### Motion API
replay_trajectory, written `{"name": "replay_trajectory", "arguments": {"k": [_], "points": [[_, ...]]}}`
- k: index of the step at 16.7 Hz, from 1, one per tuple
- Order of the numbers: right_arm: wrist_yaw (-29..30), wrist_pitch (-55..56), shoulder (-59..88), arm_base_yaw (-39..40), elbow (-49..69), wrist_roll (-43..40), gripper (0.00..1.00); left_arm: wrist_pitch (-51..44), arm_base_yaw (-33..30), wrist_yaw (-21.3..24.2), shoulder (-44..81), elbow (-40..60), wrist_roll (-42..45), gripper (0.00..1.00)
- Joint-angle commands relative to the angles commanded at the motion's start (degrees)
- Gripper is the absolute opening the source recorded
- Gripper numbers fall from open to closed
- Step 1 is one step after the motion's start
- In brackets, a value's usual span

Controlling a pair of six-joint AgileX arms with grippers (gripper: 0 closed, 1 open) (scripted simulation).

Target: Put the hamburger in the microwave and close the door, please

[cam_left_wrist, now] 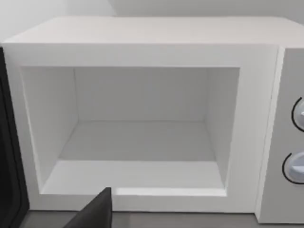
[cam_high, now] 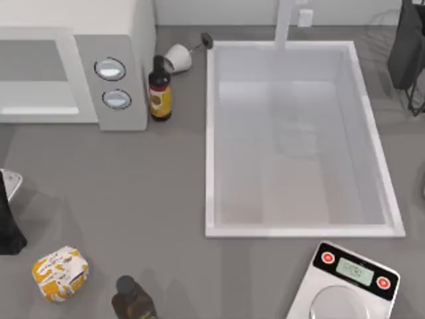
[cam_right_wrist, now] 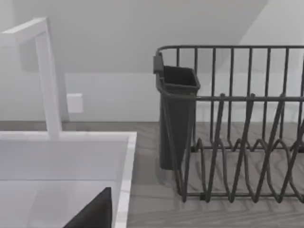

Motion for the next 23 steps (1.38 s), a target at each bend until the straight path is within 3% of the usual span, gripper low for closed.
{"name": "replay_trajectory", "arguments": {"k": [7,19,23], "points": [[0.00,0.00,0.00,0.00,0.00,0.00,1.00,-7.38,-2.45,-0.03,9.31,6.62,4.13,1.00],[0.00,0.00,0.00,0.00,0.00,0.00,1.00,-44.24,-14.66,-0.21,67.48,39.63,24.72,1.00],[0.00,0.00,0.00,0.00,0.00,0.00,1.00,-52.40,-17.36,-0.24,80.64,46.94,29.28,1.00]]}}
